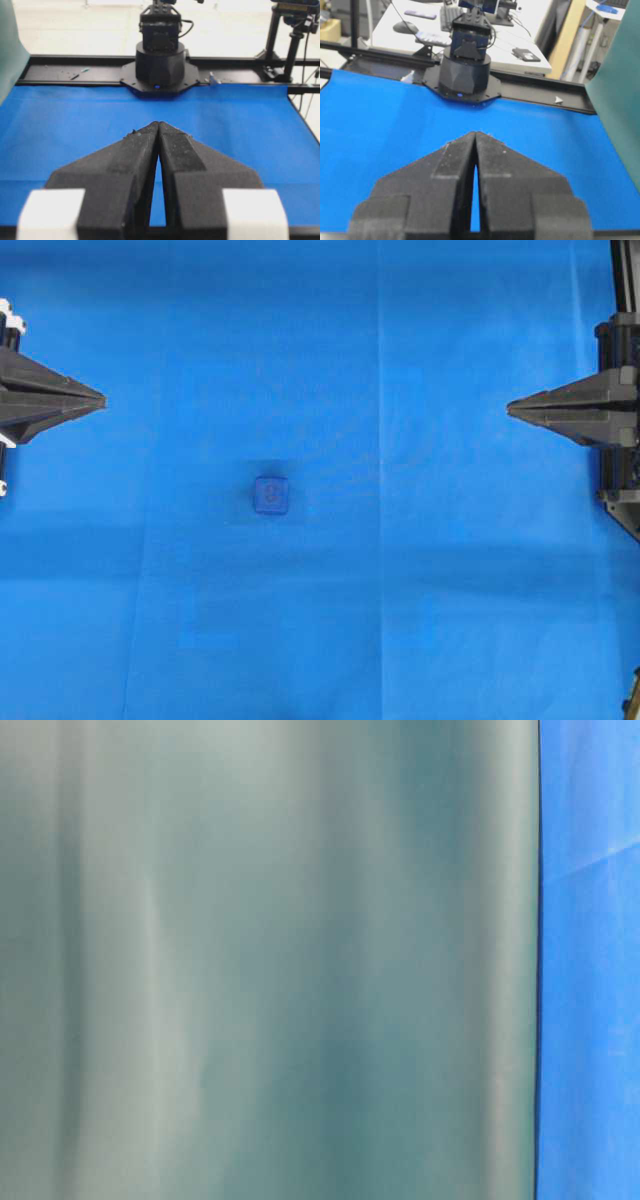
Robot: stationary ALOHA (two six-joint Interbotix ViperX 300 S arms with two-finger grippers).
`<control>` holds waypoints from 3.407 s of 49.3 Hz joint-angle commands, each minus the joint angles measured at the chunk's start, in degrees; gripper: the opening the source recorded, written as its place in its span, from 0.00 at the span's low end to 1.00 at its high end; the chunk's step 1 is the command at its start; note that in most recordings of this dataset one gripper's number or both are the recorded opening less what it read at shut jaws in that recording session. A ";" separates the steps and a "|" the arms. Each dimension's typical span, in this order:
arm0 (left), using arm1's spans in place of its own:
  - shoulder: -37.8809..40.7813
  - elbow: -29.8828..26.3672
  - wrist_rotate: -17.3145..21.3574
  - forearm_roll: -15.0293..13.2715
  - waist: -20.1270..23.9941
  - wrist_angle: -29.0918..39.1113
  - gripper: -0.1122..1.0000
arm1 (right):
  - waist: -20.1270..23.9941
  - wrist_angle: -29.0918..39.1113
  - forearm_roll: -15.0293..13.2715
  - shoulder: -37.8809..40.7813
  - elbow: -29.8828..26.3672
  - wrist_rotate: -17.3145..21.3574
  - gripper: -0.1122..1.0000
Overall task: Handover the blue block to the right arm after grasping it with the left arm, then place it in the designated position.
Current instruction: 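Open the left gripper and start moving it toward the blue cube, then move the open left gripper over the blue cube and lower it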
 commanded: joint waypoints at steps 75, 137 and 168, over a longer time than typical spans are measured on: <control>5.80 -2.90 -0.62 0.09 -1.41 -2.29 0.94 | -0.35 1.41 0.26 2.29 -2.64 2.37 0.98; 36.30 -23.29 -1.49 0.09 -1.41 -4.83 0.94 | -0.44 1.14 0.35 2.99 -2.64 2.37 0.98; 38.06 -41.66 -4.57 0.09 -4.13 41.66 0.94 | -0.44 1.49 0.26 3.69 -2.46 2.37 0.98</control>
